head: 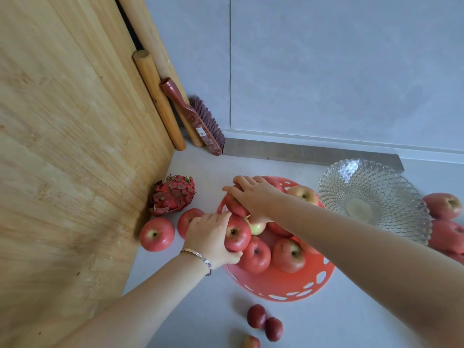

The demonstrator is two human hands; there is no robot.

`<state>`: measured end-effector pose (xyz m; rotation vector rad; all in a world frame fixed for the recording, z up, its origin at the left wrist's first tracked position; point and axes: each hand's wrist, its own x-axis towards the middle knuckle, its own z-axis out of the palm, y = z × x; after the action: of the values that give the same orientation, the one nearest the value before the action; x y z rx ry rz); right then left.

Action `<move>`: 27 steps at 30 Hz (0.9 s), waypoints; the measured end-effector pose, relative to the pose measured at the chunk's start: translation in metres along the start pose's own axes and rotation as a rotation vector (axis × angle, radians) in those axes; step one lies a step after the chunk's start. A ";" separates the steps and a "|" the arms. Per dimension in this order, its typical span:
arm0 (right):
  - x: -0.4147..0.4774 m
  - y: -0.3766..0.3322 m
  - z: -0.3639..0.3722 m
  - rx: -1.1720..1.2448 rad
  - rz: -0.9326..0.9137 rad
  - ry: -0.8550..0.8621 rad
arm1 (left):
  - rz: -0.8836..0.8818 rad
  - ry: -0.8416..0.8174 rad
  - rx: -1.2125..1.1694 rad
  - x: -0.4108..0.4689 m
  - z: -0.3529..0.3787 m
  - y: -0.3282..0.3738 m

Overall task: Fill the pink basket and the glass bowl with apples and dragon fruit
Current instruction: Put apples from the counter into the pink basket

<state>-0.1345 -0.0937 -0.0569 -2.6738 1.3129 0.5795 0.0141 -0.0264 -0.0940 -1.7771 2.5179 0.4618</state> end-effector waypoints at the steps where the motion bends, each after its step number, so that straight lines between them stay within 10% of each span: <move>1: 0.000 -0.001 0.001 0.004 0.018 -0.015 | -0.011 -0.018 0.025 -0.001 0.001 0.001; 5: -0.002 -0.008 -0.001 0.041 0.095 -0.074 | 0.014 -0.038 -0.099 -0.010 -0.003 0.000; 10: -0.015 -0.009 -0.024 0.231 0.096 -0.002 | 0.019 0.437 -0.485 -0.012 -0.013 -0.032; 18: -0.033 -0.017 -0.032 0.441 0.111 0.081 | -0.179 -0.232 0.084 0.010 0.004 -0.072; 27: -0.071 -0.033 -0.025 0.823 0.138 0.373 | -0.213 0.413 -0.528 -0.007 -0.041 -0.032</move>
<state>-0.1412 -0.0272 -0.0090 -2.0472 1.4068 -0.4110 0.0518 -0.0400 -0.0611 -2.5298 2.5705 0.8968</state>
